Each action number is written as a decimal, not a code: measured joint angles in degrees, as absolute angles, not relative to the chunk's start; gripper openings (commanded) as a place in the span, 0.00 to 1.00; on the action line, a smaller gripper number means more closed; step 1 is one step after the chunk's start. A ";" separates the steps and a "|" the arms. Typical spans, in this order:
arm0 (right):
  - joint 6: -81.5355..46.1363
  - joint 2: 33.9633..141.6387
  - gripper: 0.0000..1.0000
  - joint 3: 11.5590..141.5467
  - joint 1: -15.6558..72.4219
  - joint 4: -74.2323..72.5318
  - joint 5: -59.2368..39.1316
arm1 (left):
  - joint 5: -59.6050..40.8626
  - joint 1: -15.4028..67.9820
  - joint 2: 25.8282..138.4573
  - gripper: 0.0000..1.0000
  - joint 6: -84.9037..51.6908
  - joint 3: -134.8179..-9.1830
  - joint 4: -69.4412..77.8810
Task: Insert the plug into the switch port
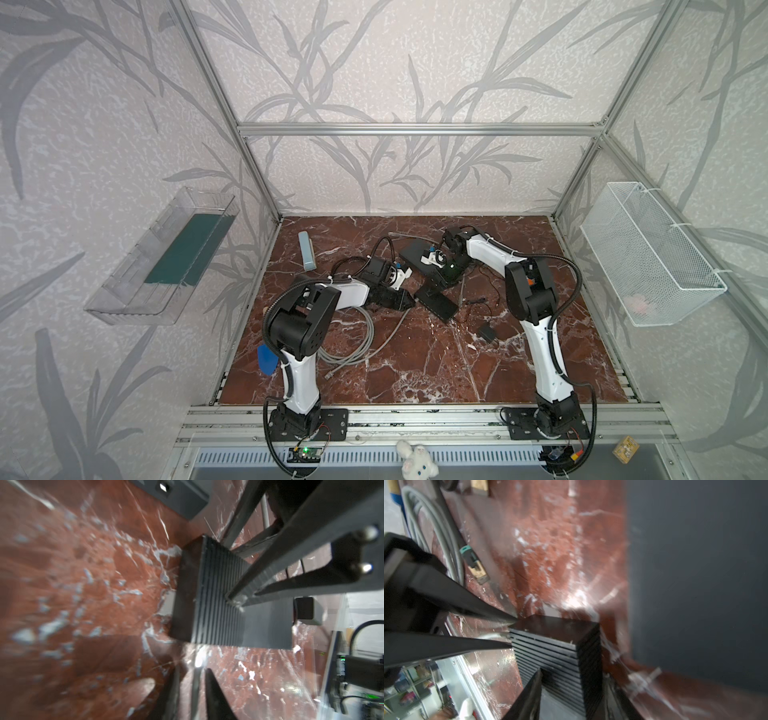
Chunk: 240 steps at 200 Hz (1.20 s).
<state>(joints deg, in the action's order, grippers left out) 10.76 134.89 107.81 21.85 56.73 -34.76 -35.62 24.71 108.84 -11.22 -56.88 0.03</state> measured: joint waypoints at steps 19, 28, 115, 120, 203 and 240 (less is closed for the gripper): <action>8.93 134.58 0.48 107.77 20.32 56.62 -33.71 | -33.52 24.32 106.85 0.41 -10.68 -55.51 -0.40; 8.36 134.39 0.48 107.68 19.68 56.51 -33.30 | -32.91 24.25 106.00 0.43 -10.55 -54.98 -0.97; 5.58 132.81 0.48 104.68 18.57 53.69 -33.71 | -12.82 34.02 98.02 0.46 -9.32 -51.59 -2.07; 5.50 132.68 0.48 104.38 18.55 53.39 -33.87 | -11.57 34.54 98.17 0.46 -9.13 -51.59 -1.74; 3.29 131.22 0.46 101.23 18.74 50.57 -35.53 | -4.86 36.23 106.08 0.41 -6.96 -56.82 0.36; 3.03 131.22 0.46 101.19 18.96 50.70 -35.68 | -4.23 37.28 106.41 0.41 -6.68 -57.69 0.32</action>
